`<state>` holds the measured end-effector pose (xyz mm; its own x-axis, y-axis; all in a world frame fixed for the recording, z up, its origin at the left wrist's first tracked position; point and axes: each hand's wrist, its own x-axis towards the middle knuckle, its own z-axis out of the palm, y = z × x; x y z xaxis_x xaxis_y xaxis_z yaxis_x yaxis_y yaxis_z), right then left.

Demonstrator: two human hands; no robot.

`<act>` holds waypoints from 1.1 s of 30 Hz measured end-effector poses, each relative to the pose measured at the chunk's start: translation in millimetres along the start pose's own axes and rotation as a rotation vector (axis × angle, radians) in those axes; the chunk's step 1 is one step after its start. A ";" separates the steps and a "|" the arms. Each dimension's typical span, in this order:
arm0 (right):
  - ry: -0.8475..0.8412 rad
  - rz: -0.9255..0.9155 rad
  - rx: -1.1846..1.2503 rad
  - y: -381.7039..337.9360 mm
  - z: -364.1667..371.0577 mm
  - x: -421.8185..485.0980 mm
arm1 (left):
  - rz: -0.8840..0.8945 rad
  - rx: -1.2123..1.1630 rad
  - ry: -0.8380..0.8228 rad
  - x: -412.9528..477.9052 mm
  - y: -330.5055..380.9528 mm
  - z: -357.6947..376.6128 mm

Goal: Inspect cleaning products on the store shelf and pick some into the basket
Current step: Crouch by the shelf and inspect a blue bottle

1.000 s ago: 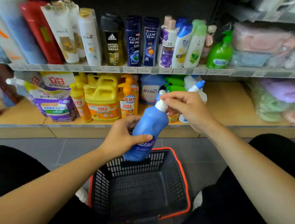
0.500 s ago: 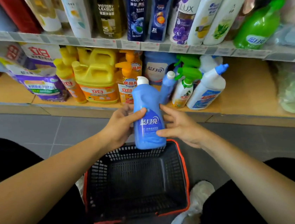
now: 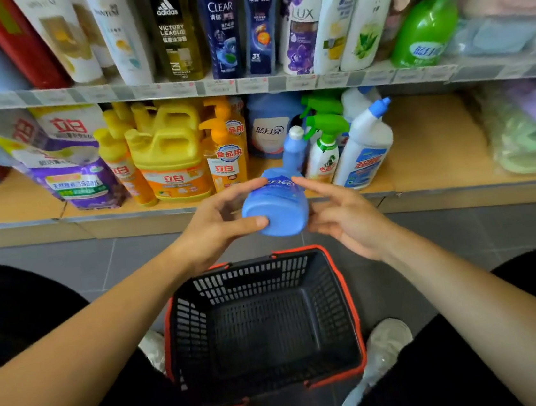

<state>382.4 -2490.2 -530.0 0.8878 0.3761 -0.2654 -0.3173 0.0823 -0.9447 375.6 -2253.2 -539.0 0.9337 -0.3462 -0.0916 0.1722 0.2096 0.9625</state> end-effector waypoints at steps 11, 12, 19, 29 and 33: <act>0.145 -0.485 -0.630 12.0 -2.1 13.5 | -0.193 0.232 -0.032 9.3 14.7 4.0; 0.100 -0.443 -0.497 11.8 -0.7 13.1 | -0.169 0.287 -0.056 10.7 16.2 1.7; 0.118 -0.370 -0.449 13.7 -0.4 20.5 | 0.349 0.786 -0.083 12.4 29.9 -2.3; 0.051 -0.374 -0.497 8.7 6.3 16.4 | 0.617 1.104 -0.299 8.9 35.1 -4.1; 0.032 -0.353 -0.522 9.2 5.2 13.7 | 0.736 1.041 -0.143 5.7 35.2 -5.7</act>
<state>390.0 -2479.5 -541.3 0.9213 0.3802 0.0812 0.1936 -0.2676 -0.9439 388.8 -2242.6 -507.2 0.6509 -0.5622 0.5101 -0.7533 -0.3953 0.5257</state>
